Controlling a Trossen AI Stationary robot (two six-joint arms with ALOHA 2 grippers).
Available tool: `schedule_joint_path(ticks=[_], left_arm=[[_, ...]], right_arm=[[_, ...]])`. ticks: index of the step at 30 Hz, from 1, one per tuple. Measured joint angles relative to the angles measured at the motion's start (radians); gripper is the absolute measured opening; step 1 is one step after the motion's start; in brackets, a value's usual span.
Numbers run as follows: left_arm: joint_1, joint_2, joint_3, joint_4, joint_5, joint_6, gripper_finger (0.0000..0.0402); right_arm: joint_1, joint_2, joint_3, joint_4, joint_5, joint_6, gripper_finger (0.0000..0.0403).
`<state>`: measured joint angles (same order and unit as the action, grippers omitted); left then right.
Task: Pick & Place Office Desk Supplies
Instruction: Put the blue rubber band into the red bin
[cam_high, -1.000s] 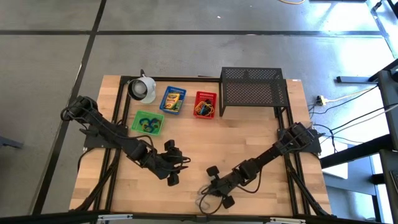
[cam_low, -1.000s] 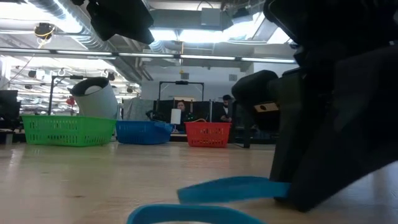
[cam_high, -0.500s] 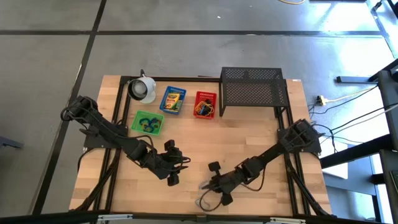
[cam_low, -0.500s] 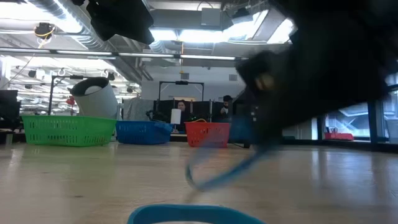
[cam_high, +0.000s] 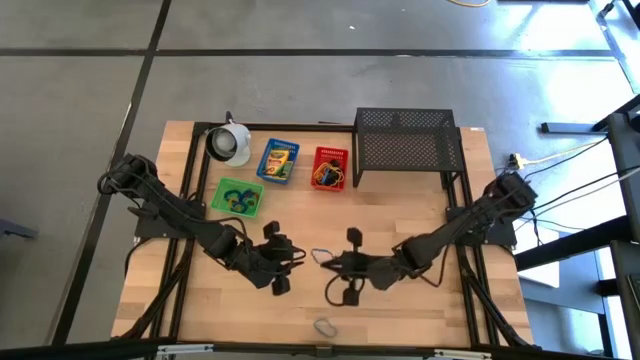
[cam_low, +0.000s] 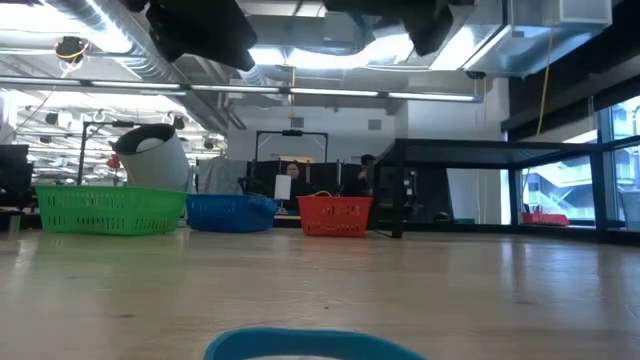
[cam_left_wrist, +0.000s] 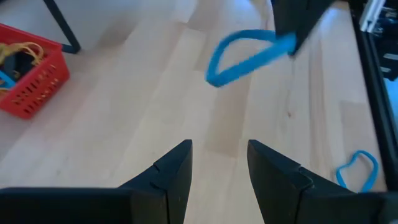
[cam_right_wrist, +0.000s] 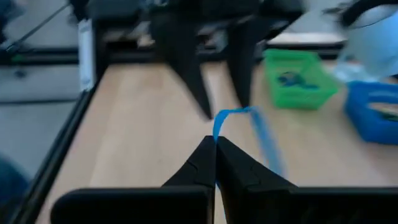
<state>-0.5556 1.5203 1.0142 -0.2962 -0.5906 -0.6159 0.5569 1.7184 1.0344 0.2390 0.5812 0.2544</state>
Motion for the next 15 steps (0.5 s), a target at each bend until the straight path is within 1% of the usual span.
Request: schedule_joint_path(ticks=[3, 5, 11, 15], left_arm=[[0.0, 0.0, 0.0, 0.0, -0.036, 0.0, 0.0148], [0.0, 0.0, 0.0, 0.0, -0.061, 0.001, 0.0148], [0.0, 0.0, 0.0, 0.0, -0.077, 0.001, 0.0148], [0.0, 0.0, 0.0, 0.0, -0.109, 0.015, 0.0148]], right_arm=[[-0.017, -0.029, 0.0, -0.001, 0.062, 0.0, 0.0006], [-0.034, -0.045, 0.0, -0.001, 0.082, 0.0, 0.0006], [-0.111, -0.058, 0.0, 0.0, 0.085, 0.0, 0.0006], [-0.198, -0.058, 0.0, 0.0, 0.085, -0.001, 0.0006]])
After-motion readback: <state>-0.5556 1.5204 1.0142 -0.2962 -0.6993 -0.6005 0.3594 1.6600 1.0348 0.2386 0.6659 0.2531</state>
